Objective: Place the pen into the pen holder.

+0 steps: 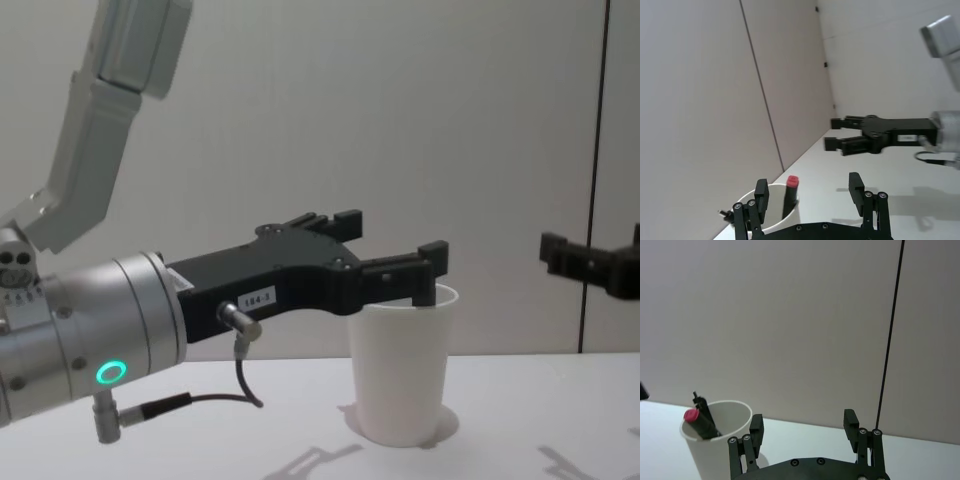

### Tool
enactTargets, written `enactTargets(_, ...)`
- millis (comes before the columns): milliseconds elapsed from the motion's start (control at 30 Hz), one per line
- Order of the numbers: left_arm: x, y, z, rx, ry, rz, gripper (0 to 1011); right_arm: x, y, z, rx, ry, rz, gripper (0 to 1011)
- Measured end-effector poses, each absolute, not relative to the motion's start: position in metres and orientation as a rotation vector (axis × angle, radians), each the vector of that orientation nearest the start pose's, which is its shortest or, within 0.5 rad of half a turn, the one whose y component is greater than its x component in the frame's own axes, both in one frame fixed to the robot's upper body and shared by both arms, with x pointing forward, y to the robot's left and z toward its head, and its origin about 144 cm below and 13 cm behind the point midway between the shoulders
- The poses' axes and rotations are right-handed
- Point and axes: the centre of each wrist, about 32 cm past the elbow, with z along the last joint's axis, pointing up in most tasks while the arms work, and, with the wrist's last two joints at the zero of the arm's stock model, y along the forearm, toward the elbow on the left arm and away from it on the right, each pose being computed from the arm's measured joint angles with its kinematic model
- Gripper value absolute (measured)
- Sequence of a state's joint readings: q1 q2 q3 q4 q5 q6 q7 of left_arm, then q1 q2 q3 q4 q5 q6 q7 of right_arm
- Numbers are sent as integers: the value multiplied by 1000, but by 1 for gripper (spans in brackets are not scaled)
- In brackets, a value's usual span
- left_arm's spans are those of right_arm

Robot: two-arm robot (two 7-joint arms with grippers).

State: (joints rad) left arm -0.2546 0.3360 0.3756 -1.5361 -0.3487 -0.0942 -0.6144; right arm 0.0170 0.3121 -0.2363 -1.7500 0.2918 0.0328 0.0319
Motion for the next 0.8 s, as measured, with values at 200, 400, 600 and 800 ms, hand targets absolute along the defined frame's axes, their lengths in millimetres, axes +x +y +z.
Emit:
enactTargets(200,508,213,1198,-47,-183,679,998,444,-237,1189,29,-74,-1234,1001)
enactTargets(400,506,211,1199,-31,-189,736,998,443,-237,1189,27,-75,-1231,1001)
enactTargets(600,503,209,1200,-9,-199,814,998,443,-237,1189,26,-75,-1231,1001)
enactTargets(800,501,207,1201,6,-209,873,998,443,-237,1189,26,-75,-1230,1001)
